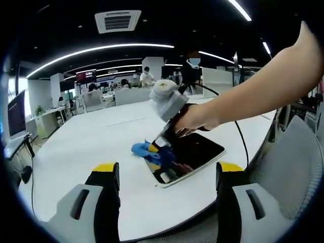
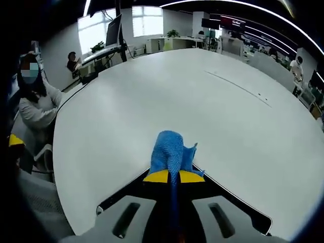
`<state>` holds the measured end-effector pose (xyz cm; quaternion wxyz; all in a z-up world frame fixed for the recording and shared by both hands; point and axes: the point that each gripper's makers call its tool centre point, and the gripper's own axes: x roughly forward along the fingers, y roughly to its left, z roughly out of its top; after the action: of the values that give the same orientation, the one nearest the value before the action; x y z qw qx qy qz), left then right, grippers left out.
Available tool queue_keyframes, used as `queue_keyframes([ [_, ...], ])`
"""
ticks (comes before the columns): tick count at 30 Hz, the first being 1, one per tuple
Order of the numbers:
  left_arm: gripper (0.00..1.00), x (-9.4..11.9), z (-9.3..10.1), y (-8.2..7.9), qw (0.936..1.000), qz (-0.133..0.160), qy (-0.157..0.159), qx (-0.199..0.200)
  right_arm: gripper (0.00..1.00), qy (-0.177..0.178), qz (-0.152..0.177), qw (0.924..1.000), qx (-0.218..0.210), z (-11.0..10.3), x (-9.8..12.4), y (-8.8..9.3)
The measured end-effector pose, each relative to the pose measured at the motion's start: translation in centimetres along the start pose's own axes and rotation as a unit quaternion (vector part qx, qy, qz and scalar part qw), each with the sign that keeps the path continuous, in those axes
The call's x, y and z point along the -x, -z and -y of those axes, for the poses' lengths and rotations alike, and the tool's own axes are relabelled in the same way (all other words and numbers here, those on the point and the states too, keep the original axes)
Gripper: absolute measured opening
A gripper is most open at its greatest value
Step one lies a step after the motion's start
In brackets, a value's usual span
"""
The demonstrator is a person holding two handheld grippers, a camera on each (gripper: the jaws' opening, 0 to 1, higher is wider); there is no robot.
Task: Wipe the mirror surface with the cleaning cloth until all visible marks leave the cleaned area.
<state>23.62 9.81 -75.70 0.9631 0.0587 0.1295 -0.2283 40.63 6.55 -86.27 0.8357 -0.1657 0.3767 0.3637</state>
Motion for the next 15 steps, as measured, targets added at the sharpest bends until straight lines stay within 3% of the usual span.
queue_keyframes([
  [15,0.76,-0.1,0.1,-0.1,1.0,0.002,0.001,-0.001,0.0,-0.006,-0.004,0.9999,-0.011,2.0,1.4,1.8],
])
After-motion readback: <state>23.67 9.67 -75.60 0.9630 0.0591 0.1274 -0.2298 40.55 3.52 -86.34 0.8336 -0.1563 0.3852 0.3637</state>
